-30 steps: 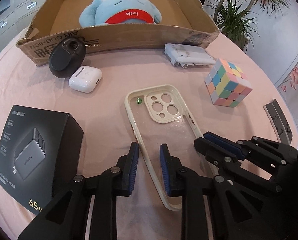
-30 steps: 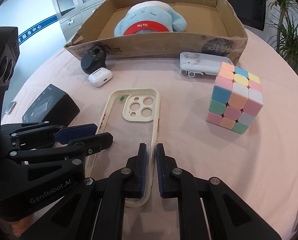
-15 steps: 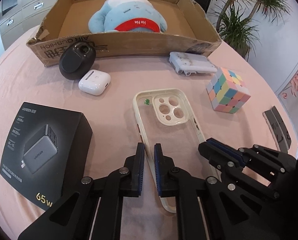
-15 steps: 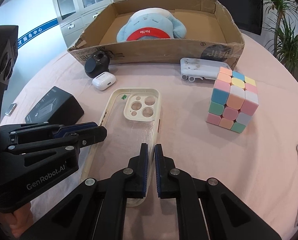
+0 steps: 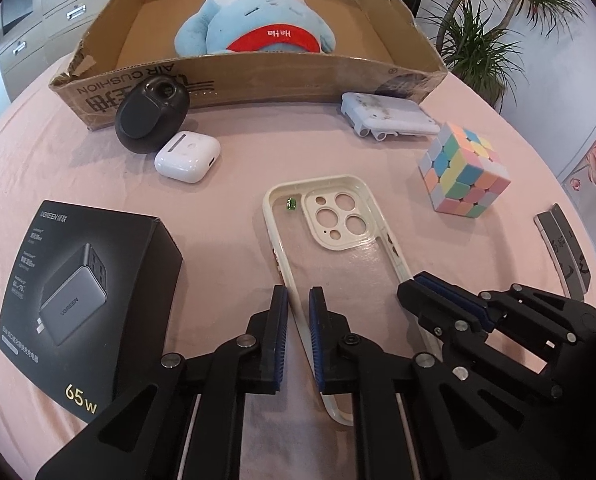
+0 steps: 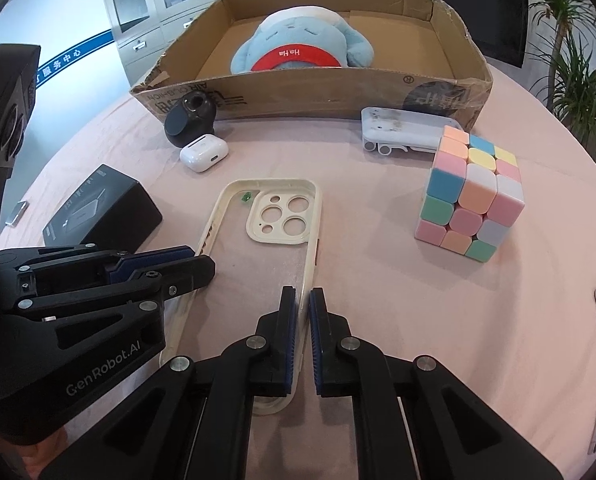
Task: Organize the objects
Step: 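Grasp the cream phone case rim with the right gripper and lift, then carry the phone case into the box and release it with the right gripper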
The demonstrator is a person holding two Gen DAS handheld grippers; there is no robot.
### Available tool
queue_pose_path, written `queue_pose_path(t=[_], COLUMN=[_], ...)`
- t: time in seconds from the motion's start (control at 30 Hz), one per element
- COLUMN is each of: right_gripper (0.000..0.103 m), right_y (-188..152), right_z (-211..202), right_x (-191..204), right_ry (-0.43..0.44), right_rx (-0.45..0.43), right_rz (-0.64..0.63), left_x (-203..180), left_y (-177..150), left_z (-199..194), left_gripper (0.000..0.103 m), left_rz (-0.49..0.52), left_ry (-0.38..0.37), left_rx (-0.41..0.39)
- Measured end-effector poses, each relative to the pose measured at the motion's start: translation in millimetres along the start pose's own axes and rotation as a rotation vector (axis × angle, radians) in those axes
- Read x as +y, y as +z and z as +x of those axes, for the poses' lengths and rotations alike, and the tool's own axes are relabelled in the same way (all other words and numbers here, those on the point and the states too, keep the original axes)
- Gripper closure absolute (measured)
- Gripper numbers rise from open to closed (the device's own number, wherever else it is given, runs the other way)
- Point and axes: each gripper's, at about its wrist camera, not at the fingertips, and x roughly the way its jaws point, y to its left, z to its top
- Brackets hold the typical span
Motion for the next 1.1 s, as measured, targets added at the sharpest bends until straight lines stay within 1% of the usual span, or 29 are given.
queue_pose_path(t=[0.2,0.43,0.77,1.1], right_gripper=[0.098,0.098,0.098,0.098], right_y=[5,27,78,135], right_z=[-16,-32,-53,-56], right_x=[1,3,17,41], right_ry=[-0.014,-0.011,-0.028,-0.026], right_rx=[-0.050,-0.103,-0.217,-0.302], right_rz=[-0.010,-0.029,-0.093,-0.161], left_x=[-4,-1,10,42], left_y=[8,31,72,118], left_z=[-21,-41,-66,-89], left_gripper=[0.094,0.094,0.094,0.094], left_rz=[0.008,0.011,0.019,-0.003], left_ry=[0.004,0.007,0.032,0.054], left_rx=[-0.054,-0.109,-0.199,-0.307])
